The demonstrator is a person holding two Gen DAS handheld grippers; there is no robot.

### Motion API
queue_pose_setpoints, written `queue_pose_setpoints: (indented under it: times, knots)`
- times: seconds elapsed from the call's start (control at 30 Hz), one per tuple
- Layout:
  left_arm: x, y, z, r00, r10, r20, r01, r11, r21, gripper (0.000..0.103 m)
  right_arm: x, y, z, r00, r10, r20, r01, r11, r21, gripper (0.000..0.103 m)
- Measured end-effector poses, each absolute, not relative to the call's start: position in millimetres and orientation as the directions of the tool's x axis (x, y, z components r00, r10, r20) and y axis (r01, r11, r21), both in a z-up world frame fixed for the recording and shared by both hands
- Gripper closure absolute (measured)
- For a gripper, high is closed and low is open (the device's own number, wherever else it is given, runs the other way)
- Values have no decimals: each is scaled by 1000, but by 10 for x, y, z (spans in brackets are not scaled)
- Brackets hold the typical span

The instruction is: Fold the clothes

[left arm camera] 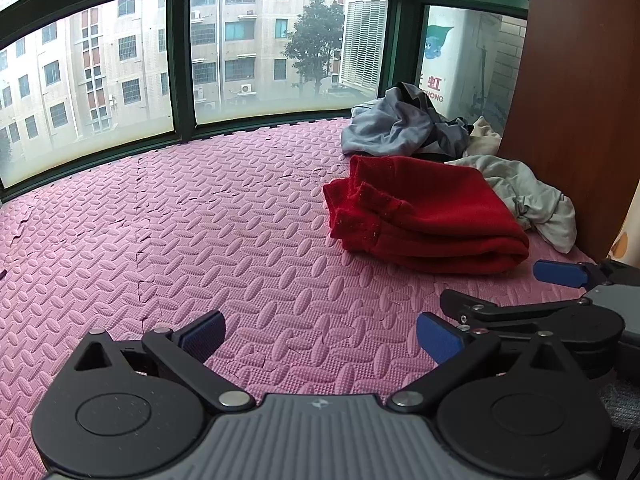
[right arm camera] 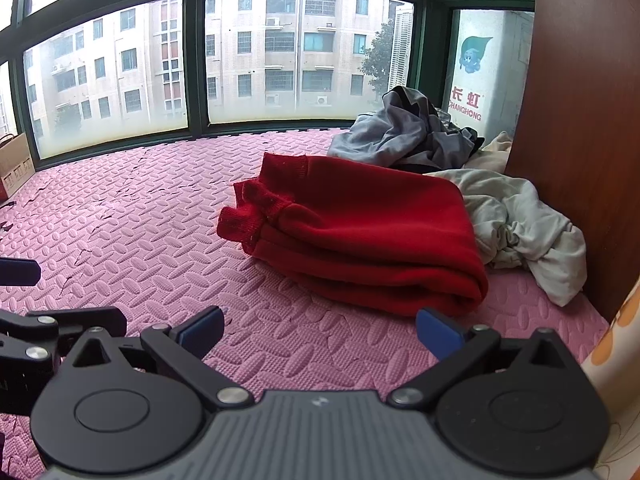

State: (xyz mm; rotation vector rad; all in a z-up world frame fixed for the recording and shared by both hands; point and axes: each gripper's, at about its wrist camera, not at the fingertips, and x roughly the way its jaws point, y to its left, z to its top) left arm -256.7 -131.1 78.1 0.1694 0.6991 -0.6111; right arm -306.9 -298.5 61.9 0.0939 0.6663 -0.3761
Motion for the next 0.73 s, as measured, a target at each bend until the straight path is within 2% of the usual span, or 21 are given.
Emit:
queue_pose_setpoints:
  times: [0.73]
  knots:
    - [-2493, -1338, 708, 588, -465, -662, 578, 814, -58, 0, -3005, -2970, 526, 696, -316, -645, 376, 925, -47, 0]
